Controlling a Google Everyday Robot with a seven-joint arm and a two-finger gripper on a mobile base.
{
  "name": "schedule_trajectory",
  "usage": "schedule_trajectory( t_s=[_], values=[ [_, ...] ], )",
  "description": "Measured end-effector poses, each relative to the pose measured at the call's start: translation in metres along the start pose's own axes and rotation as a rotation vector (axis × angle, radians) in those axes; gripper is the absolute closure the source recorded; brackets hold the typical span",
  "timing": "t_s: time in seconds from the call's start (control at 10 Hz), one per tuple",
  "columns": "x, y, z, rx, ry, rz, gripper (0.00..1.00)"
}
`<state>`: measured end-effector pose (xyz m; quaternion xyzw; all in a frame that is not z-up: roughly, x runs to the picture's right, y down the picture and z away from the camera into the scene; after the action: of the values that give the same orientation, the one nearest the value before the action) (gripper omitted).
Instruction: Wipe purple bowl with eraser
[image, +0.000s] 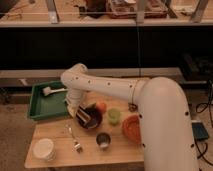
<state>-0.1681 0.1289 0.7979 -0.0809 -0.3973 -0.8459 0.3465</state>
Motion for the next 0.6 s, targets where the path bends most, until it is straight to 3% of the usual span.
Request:
schedule_trajectory(
  t_s=[0.3, 0.6],
  values=[
    [-0.020, -0.010, 0.005, 0.010, -0.038, -0.018, 0.95],
    [-0.059, 0.002, -0.009, -0.017, -0.046, 0.018, 0.95]
  ],
)
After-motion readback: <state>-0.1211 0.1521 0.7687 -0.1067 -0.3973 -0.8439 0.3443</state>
